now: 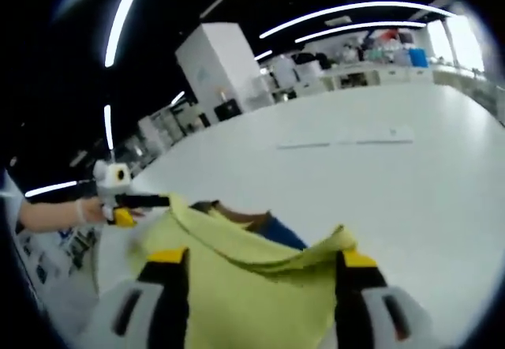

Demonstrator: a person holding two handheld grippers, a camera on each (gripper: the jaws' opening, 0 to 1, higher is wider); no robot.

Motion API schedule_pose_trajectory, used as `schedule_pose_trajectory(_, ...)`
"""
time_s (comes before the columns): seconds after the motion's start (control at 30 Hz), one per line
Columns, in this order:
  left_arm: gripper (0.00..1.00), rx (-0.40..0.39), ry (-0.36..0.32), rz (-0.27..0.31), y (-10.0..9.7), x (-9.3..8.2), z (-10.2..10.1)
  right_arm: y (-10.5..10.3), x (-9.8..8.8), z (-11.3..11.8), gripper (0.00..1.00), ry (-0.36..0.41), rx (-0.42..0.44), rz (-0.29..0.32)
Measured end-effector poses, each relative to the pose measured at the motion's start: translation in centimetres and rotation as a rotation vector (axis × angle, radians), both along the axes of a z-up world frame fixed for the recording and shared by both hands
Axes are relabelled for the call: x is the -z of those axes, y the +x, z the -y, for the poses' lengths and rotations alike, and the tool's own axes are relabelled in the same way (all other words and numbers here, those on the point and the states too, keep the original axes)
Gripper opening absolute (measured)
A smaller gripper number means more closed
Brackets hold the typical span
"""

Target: Fold the garment on the visible template until the final outline fits inside the template.

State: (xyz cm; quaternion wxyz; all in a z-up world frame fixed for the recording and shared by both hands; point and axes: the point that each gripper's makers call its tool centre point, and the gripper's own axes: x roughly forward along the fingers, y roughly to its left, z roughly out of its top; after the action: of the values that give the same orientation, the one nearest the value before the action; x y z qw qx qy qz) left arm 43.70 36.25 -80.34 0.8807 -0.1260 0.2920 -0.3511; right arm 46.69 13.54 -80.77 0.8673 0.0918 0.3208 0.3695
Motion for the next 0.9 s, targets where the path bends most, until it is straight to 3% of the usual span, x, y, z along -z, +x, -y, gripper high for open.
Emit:
schedule_pose_trajectory(0.6,0.94,-0.027,0.010,-0.009,0.2,0.3,-1.0,0.1,0.1,0.6,0.73,-0.016,0.015,-0.001)
schedule_pose_trajectory(0.9,0.93,-0.020,0.020,-0.007,-1.4,-0.1,-1.7,-1.1,-0.5,2.2,0.72,-0.028,0.022,0.002)
